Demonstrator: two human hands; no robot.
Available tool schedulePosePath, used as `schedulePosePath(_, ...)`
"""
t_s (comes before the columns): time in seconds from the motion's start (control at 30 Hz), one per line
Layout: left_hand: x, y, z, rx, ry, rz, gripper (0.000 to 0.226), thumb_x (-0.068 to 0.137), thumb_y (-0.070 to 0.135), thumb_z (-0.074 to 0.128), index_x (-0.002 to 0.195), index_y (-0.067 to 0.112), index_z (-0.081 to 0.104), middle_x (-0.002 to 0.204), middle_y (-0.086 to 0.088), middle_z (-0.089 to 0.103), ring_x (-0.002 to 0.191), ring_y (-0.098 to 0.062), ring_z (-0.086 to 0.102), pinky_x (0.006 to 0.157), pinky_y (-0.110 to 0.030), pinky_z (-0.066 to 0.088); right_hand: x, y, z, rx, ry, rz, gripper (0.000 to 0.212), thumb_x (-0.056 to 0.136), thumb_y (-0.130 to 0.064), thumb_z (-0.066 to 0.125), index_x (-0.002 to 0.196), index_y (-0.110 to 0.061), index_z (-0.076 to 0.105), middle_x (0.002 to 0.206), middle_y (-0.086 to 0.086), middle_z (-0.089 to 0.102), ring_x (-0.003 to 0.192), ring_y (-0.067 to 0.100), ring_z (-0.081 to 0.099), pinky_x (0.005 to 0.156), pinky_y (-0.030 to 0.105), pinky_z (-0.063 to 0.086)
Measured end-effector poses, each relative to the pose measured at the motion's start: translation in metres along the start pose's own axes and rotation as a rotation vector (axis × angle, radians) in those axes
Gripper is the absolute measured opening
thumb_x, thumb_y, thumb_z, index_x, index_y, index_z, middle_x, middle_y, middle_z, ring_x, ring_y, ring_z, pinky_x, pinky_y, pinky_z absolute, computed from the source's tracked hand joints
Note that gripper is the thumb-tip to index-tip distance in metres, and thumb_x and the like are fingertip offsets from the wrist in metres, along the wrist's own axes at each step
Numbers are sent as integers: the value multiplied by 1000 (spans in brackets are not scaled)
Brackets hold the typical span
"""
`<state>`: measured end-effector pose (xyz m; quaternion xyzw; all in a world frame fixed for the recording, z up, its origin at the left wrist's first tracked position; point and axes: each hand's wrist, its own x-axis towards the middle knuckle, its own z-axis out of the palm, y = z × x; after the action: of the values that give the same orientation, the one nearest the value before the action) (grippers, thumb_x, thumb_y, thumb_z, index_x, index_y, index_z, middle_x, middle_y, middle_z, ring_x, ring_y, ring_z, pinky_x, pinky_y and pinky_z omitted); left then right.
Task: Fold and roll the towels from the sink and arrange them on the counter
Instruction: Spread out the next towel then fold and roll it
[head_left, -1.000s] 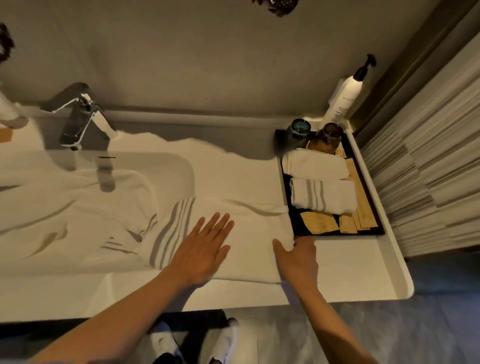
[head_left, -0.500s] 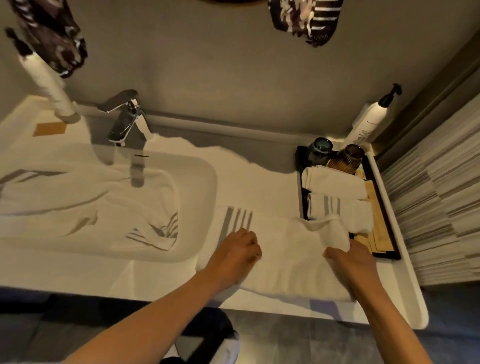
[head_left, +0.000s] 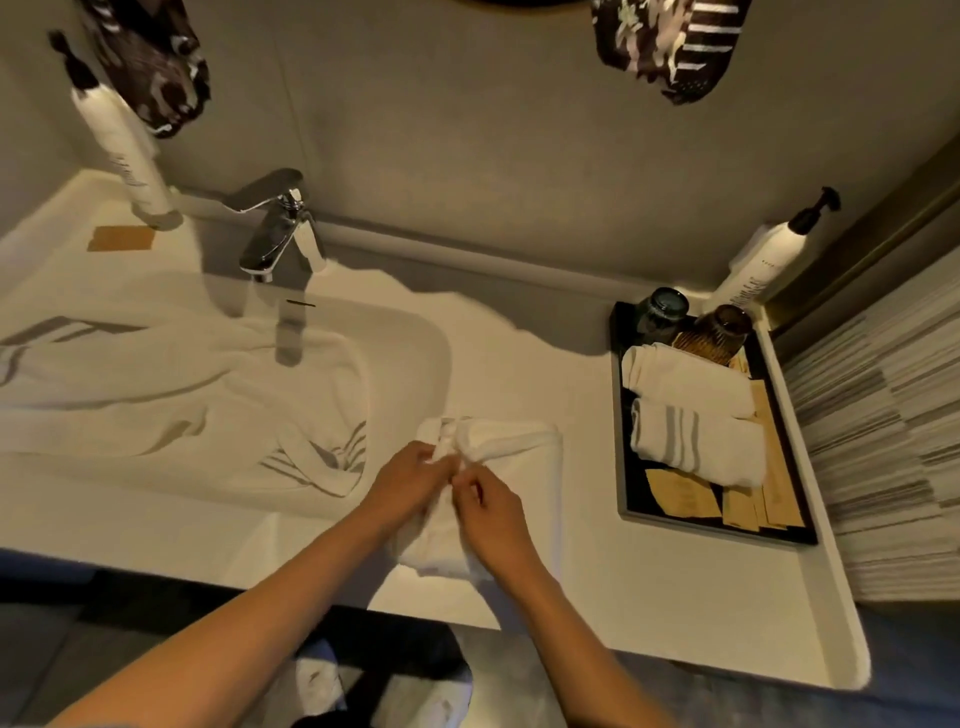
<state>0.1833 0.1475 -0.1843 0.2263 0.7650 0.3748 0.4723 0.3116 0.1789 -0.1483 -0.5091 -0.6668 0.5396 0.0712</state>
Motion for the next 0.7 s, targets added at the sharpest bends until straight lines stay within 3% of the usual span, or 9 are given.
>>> schedulePosePath(0.03,-7,-1,1,300,151,192,49,87,51,62,123,17,56,112,-2,65,95,-19,61,81,-31,49,0,4,0,23,9,-9,18,100,-22,44,101,-14,60,92,-2,64,75,-1,54,62,3,39)
schedulePosePath(0.1,-19,-7,7,551,248,412,59,87,61,56,132,23,47,119,3,57,105,-17,56,84,-31,45,1,7,-5,34,-9,-34,17,97,-11,45,94,-18,60,88,-4,64,76,2,56,65,3,41)
schedulePosePath(0.17,-19,-18,9,474,143,293,74,83,73,47,139,25,40,130,1,51,118,-21,52,95,-36,45,-1,7,-15,25,24,-48,18,94,-11,49,95,-22,63,91,-5,66,80,4,59,67,6,42)
schedulePosePath(0.27,-13,-29,1,382,54,97,85,81,73,53,148,27,27,142,-4,47,126,-25,51,102,-40,44,-6,23,-40,-157,415,-96,11,91,-23,55,100,-20,62,96,-2,62,88,15,60,72,25,45)
schedulePosePath(0.3,-14,-30,1,338,88,67,90,78,71,59,148,25,27,143,-4,49,126,-26,52,101,-39,45,-9,31,-47,-270,498,-61,23,89,-33,58,107,-19,58,103,-1,59,94,18,59,74,29,46)
schedulePosePath(0.4,-17,-22,8,235,204,17,91,74,58,75,144,17,33,135,-7,58,120,-26,57,92,-33,47,-10,43,-55,-164,268,279,62,77,-54,68,119,-15,44,113,3,54,99,24,57,77,33,48)
schedulePosePath(0.47,-21,-12,14,247,241,39,83,75,47,78,140,17,37,128,-6,61,111,-25,61,87,-31,49,-8,44,-59,53,136,364,60,78,-46,74,117,-12,44,111,6,55,90,20,54,66,27,47)
schedulePosePath(0.57,-26,0,26,153,199,-13,83,76,39,80,140,17,32,119,-2,58,97,-19,58,79,-30,50,-9,42,-70,162,168,354,49,81,-30,74,114,-10,44,108,8,55,85,19,50,57,23,41)
schedulePosePath(0.7,-26,4,43,-103,95,-230,106,60,53,88,140,5,37,127,-5,58,108,-25,63,89,-31,53,-15,30,-80,-234,267,262,36,83,-28,61,108,-16,38,113,8,56,91,23,56,70,30,43)
